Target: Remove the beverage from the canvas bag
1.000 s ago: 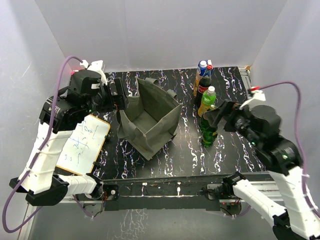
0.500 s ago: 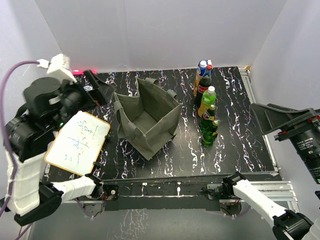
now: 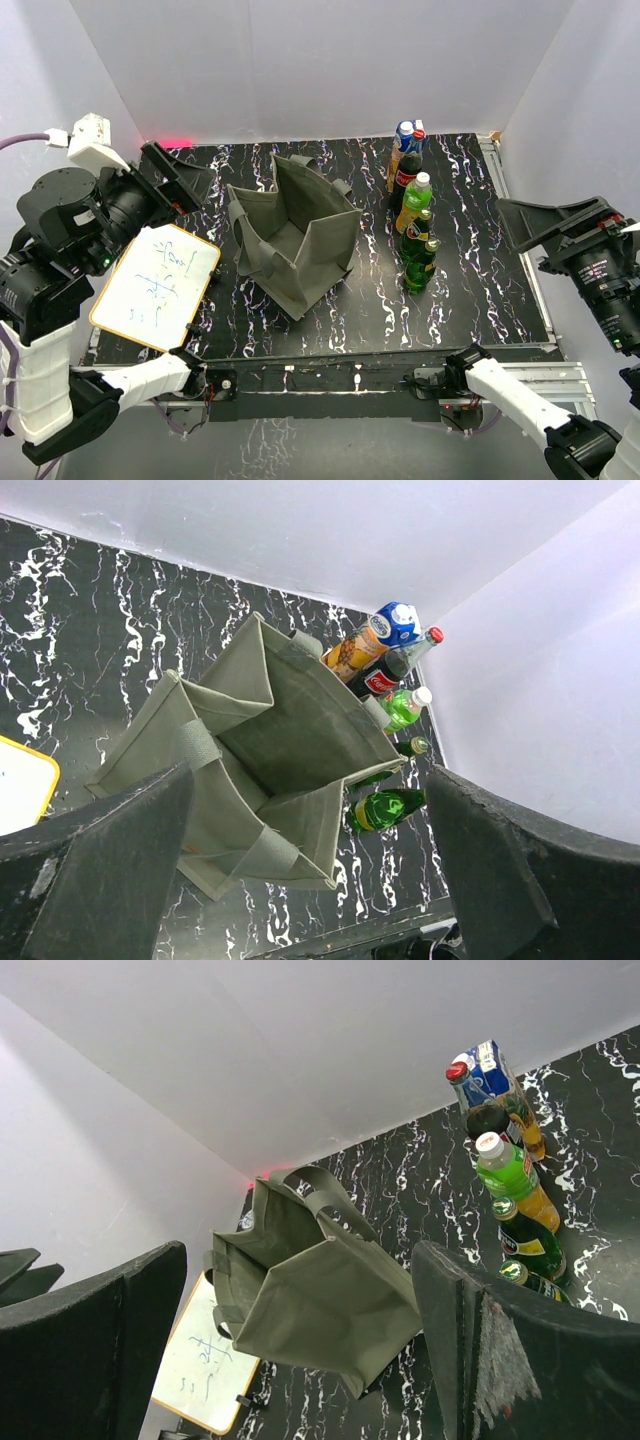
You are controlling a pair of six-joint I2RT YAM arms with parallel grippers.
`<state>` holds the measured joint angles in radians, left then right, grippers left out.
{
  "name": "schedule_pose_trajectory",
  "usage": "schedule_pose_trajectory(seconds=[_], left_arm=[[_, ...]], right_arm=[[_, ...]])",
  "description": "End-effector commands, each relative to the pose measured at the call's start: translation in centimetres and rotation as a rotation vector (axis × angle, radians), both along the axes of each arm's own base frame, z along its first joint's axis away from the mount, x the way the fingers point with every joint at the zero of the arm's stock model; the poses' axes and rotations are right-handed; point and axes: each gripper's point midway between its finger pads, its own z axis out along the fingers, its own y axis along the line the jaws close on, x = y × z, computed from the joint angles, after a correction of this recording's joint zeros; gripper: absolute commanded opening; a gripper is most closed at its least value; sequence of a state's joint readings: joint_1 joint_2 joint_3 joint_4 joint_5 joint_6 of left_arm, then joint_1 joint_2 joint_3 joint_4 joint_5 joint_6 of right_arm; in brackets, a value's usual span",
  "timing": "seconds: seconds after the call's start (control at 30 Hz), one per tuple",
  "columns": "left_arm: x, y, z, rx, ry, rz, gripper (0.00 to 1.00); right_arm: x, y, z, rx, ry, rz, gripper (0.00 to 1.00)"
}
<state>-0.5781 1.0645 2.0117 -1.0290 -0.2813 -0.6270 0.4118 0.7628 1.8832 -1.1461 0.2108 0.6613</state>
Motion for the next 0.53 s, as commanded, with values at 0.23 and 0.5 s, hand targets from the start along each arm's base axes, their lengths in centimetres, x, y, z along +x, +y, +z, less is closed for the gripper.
schedule_pose_trajectory(seconds=[0.23, 0.5], left_arm=[[0.8, -0.2, -0.6, 0.008, 0.016, 0.018, 0.97], [1.5, -0.8, -1.3, 0.023, 0.029, 0.004, 0.97]], right_arm=[[1.0, -0.1, 0.4, 0.007, -0.010, -0.028, 0.98], [1.9, 0.1, -0.6, 0.009, 0.052, -0.046, 0.98]])
